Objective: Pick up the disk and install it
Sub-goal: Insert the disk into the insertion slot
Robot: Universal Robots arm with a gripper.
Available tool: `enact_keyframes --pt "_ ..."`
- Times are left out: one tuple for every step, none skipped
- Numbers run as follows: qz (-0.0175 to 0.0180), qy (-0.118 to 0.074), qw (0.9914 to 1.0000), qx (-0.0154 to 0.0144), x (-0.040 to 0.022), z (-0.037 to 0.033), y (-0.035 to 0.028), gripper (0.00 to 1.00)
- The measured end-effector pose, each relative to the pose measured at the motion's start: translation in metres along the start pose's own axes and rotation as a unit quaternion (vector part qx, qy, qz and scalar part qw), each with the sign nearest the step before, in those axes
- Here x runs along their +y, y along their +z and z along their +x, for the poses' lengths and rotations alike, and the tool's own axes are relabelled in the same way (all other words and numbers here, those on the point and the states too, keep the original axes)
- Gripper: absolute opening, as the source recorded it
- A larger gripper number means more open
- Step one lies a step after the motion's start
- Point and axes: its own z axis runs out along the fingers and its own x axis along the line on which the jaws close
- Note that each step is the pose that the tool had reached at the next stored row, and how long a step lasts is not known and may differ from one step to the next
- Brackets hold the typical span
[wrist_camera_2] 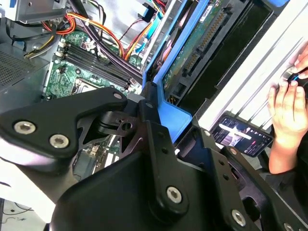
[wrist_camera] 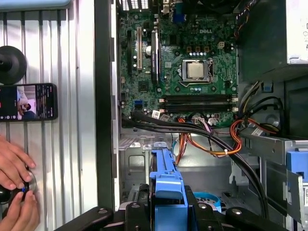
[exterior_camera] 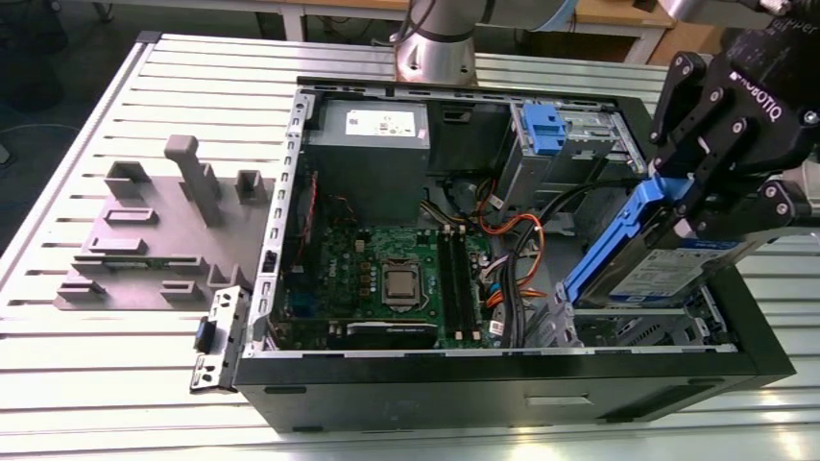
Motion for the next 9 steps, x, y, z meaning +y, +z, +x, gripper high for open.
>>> enact_keyframes --pt "0.0 0.0 1.0 0.0 0.0 0.0 0.0013 0.36" --pt "0.0 0.0 1.0 0.0 0.0 0.0 0.0025 0.36" --pt "0.0 0.0 1.0 0.0 0.0 0.0 0.0036 0.36" --pt "0.0 0.0 1.0 0.0 0.0 0.0 0.0044 0.36" --pt "0.0 0.0 1.0 0.0 0.0 0.0 0.0051 0.36" --pt "0.0 0.0 1.0 0.0 0.0 0.0 0.0053 0.36" --pt "0.0 0.0 1.0 0.0001 0.0 0.0 0.0053 0.36" --pt "0.0 0.0 1.0 0.0 0.0 0.0 0.0055 0.36" --pt "0.0 0.0 1.0 0.0 0.0 0.0 0.0055 0.36"
